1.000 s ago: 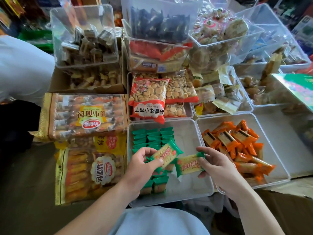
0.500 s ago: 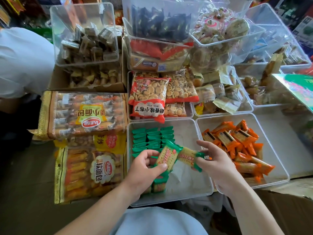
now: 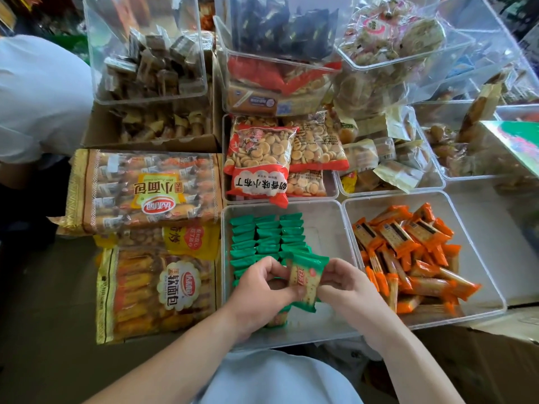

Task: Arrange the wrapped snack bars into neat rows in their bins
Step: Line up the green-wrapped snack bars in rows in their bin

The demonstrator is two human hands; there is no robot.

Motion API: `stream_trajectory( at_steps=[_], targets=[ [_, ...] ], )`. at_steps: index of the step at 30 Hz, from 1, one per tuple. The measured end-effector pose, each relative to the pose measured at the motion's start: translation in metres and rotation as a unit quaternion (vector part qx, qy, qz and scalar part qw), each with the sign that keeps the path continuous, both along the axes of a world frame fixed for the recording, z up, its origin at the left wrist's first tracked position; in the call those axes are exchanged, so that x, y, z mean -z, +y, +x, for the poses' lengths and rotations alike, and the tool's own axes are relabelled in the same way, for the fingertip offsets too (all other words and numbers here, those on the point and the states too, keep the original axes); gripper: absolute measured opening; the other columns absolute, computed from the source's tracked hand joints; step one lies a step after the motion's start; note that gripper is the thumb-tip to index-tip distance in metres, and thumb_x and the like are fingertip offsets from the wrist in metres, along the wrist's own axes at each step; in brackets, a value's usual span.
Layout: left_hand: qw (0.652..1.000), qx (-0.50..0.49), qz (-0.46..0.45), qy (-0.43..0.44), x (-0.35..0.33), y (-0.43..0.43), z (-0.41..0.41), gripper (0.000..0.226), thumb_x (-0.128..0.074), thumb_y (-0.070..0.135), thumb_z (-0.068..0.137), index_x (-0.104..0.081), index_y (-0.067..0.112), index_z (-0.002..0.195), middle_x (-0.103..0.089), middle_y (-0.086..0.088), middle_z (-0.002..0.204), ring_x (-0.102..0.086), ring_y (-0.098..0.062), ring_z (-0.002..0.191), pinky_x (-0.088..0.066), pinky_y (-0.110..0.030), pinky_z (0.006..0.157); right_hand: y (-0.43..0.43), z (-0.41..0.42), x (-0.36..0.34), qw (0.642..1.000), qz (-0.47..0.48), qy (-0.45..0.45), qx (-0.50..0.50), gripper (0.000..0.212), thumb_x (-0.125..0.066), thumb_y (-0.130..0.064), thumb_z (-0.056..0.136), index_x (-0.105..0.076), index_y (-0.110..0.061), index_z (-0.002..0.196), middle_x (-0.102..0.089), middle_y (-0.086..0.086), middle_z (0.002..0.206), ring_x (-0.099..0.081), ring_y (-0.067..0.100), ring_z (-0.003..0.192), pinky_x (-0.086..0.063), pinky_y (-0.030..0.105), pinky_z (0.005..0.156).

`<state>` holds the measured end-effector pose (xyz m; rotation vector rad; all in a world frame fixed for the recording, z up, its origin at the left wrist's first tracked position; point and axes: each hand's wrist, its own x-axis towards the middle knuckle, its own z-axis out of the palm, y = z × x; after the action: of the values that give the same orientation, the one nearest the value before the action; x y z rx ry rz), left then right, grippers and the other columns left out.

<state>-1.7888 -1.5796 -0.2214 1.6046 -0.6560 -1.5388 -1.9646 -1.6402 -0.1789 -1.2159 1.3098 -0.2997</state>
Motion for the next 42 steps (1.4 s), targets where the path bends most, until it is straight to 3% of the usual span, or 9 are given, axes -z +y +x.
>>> stream_trajectory(
  at_steps=[3,7,13,20,27,31,35,38,42],
  targets=[
    [1.0,0.018,-0.009,-0.003,-0.002,-0.001,0.001,0.033,-0.087,0.002,0.081,-0.061,0.004,0.1,-0.08,-0.007,0.1,-0.077,-0.023,0.099,-0.063,-0.046,0.09,-0.013,-0.008,-0.005,0.999,-0.016,0.007,-0.033,0.046,-0.074,-0.018,0.094,-0.059,-0.034,0.135,-0.074,-0.009,0.116,-0.074,0.008,0.101,-0.062,0.032,0.087],
    [0.997,0.048,-0.029,-0.051,0.004,-0.001,0.001,0.034,-0.09,0.005,0.077,-0.061,0.008,0.094,-0.077,-0.014,0.1,-0.074,-0.033,0.1,-0.061,-0.051,0.09,-0.023,-0.011,-0.005,0.988,-0.081,0.035,-0.127,0.057,-0.071,-0.016,0.097,-0.054,-0.042,0.144,-0.066,-0.018,0.123,-0.069,0.005,0.107,-0.062,0.035,0.088],
    [0.981,0.09,-0.051,-0.166,0.019,0.0,0.011,0.02,-0.085,0.028,0.084,-0.071,0.037,0.095,-0.075,0.017,0.103,-0.069,-0.003,0.105,-0.057,-0.035,0.099,-0.03,-0.01,0.006,0.967,-0.131,0.12,-0.181,0.052,-0.075,-0.016,0.089,-0.058,-0.037,0.133,-0.064,-0.018,0.118,-0.067,0.0,0.1,-0.062,0.023,0.078],
    [0.978,0.057,-0.017,-0.198,0.018,0.013,0.029,0.017,-0.072,0.02,0.095,-0.07,0.032,0.107,-0.07,0.016,0.107,-0.066,0.008,0.096,-0.056,-0.015,0.088,-0.028,-0.005,0.073,0.924,-0.136,0.23,-0.273,0.054,-0.07,-0.012,0.089,-0.051,-0.027,0.136,-0.058,-0.005,0.134,-0.061,0.013,0.113,-0.056,0.026,0.096],
    [0.975,0.05,-0.002,-0.214,0.019,0.027,0.042,0.016,-0.07,0.024,0.096,-0.07,0.033,0.109,-0.07,0.02,0.107,-0.065,0.01,0.097,-0.057,-0.02,0.091,-0.041,-0.008,0.089,0.877,-0.163,0.277,-0.357,0.062,-0.07,-0.009,0.088,-0.047,-0.036,0.138,-0.047,-0.014,0.131,-0.059,0.011,0.106,-0.059,0.027,0.084],
    [0.973,0.072,-0.001,-0.218,0.02,0.028,0.043,0.016,-0.069,0.024,0.096,-0.069,0.032,0.111,-0.069,0.019,0.107,-0.065,0.008,0.098,-0.057,-0.02,0.092,-0.046,-0.011,0.09,0.841,-0.188,0.308,-0.403,0.063,-0.072,-0.012,0.085,-0.048,-0.04,0.137,-0.047,-0.012,0.129,-0.053,0.013,0.11,-0.058,0.031,0.088],
    [0.967,0.127,0.017,-0.222,0.024,0.027,0.041,0.021,-0.068,0.028,0.097,-0.064,0.037,0.114,-0.065,0.021,0.114,-0.065,0.003,0.104,-0.056,-0.026,0.099,-0.026,0.001,0.106,0.892,-0.184,0.25,-0.328,0.066,-0.069,-0.004,0.089,-0.047,-0.032,0.144,-0.045,-0.009,0.138,-0.057,0.016,0.118,-0.056,0.028,0.095],
    [0.956,0.168,0.026,-0.239,0.027,0.027,0.037,0.027,-0.068,0.028,0.097,-0.062,0.035,0.122,-0.063,0.021,0.118,-0.063,0.003,0.105,-0.055,-0.028,0.1,-0.006,0.007,0.121,0.962,-0.135,0.185,-0.151,0.077,-0.076,-0.001,0.088,-0.04,-0.025,0.151,-0.039,-0.002,0.147,-0.053,0.018,0.129,-0.055,0.027,0.1],
    [0.957,0.169,0.033,-0.234,0.028,0.029,0.037,0.029,-0.067,0.027,0.097,-0.063,0.033,0.125,-0.063,0.02,0.119,-0.064,0.002,0.104,-0.054,-0.027,0.1,0.005,0.007,0.132,0.979,-0.033,0.201,-0.01,0.088,-0.083,-0.022,0.086,-0.033,-0.018,0.158,-0.048,0.007,0.151,-0.059,0.023,0.126,-0.055,0.037,0.099]
  ],
)
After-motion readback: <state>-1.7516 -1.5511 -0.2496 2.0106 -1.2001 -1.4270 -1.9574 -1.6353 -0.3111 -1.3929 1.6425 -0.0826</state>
